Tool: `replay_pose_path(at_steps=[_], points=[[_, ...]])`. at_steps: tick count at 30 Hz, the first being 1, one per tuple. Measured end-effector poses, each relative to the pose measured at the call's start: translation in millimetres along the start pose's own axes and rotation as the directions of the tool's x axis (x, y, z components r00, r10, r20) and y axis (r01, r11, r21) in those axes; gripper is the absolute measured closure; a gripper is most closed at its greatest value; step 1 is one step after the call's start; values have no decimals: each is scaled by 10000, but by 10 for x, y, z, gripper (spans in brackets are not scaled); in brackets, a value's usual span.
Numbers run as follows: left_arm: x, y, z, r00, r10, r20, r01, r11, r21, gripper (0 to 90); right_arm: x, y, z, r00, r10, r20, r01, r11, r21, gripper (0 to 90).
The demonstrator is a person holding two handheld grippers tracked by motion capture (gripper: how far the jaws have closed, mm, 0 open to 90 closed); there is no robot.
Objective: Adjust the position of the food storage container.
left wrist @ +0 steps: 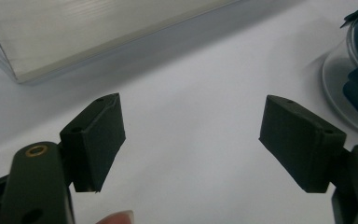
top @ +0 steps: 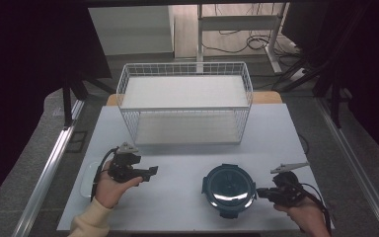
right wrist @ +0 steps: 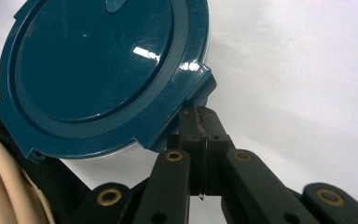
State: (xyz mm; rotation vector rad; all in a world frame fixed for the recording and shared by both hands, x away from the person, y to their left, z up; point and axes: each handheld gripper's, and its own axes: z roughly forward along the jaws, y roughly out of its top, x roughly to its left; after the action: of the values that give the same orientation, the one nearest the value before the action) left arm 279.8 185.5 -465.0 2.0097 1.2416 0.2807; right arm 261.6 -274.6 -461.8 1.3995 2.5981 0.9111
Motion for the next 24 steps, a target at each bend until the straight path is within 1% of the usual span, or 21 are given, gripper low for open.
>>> replay_pose_path(at_steps=[4, 7, 8, 10, 12, 16, 24], points=[[2, -1, -4, 10000, -24, 7, 24, 10000, -9, 213, 35, 34, 52, 9999, -4, -164, 2, 10000, -99, 896], [5, 1, -6, 10000, -12, 12, 12, 10000, -13, 213, 52, 59, 85, 9999, 31, -156, -34, 9998, -208, 896], [3, -1, -4, 10000, -53, 55, 53, 10000, -5, 213, 53, 65, 93, 9999, 52, -158, -56, 9997, -229, 896], [9, 1, -6, 9994, -118, 318, 118, 9999, -19, 214, 64, 89, 121, 9999, 41, -137, -45, 9995, -305, 896], [2, 2, -4, 9998, -72, 204, 72, 10000, -22, 215, 78, 112, 135, 9999, -17, -108, 14, 9996, -287, 896], [2, 1, 0, 9998, -68, 161, 68, 10000, -7, 214, 113, 143, 165, 9999, -114, -95, 112, 9996, -265, 896], [4, -1, 0, 9998, -88, 158, 88, 10000, -6, 215, 224, 208, 246, 9990, -358, -276, 352, 9992, -210, 896]])
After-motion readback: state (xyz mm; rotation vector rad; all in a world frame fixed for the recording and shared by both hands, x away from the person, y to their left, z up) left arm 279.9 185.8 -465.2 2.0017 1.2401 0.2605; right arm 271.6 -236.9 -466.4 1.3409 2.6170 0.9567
